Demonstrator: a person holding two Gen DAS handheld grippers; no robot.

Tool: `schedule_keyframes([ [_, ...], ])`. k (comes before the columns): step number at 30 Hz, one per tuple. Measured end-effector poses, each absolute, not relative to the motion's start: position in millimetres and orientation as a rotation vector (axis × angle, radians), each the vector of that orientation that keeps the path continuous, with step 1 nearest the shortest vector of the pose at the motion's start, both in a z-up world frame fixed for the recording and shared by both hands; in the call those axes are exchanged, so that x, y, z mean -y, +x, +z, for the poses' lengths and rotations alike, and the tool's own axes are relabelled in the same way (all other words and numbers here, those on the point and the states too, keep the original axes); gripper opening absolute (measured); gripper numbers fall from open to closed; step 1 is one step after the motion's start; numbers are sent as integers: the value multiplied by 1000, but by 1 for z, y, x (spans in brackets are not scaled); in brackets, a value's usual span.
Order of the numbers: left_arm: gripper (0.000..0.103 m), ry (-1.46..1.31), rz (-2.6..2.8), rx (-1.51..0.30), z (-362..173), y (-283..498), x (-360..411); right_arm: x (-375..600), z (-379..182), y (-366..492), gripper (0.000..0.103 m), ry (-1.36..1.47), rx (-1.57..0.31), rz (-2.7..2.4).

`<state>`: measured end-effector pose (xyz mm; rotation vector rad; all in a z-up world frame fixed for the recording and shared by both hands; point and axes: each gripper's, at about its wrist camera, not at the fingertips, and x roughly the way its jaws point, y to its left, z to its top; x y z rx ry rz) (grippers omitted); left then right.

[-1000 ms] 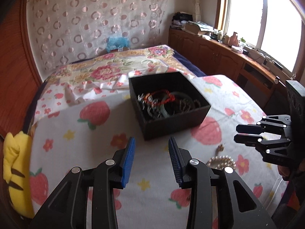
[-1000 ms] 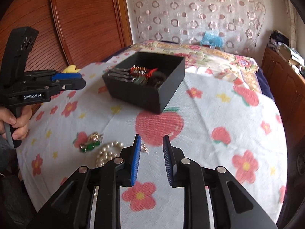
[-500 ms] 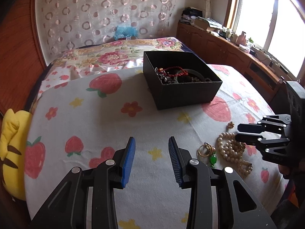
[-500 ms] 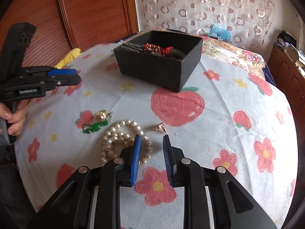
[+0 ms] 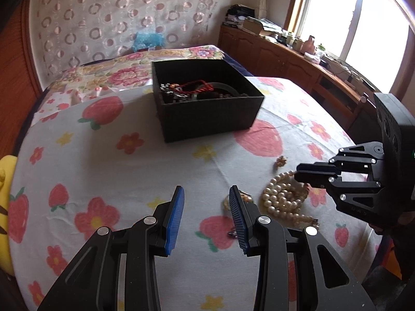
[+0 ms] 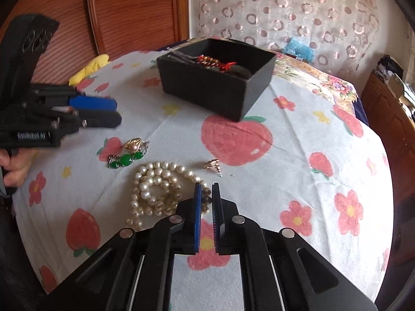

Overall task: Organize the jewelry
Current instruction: 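Reach the left tool to the gold ring while the right tool reaches for the pearl necklace, then grasp the gold ring with the left tool while the right tool lifts the pearl necklace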

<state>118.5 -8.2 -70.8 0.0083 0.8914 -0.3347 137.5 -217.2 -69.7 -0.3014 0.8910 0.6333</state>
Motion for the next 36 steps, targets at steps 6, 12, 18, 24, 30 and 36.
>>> schedule_keyframes([
  [6, 34, 18, -365, -915, -78, 119, 27, 235, -61, 139, 8, -238, -865, 603],
  [12, 34, 30, -372, -935, -85, 122, 37, 239, -59, 138, 9, -218, -850, 601],
  [18, 23, 26, -379, -942, -89, 123, 38, 240, -57, 139, 9, -211, -841, 599],
  [24, 22, -4, -373, -943, -88, 121, 28, 241, -57, 140, 9, -209, -839, 600],
  [30, 22, -42, -351, -917, -77, 120, 12, 238, -44, 141, 9, -209, -808, 607],
  [36, 22, -33, -318, -875, -60, 127, 4, 233, -20, 148, 9, -201, -770, 623],
])
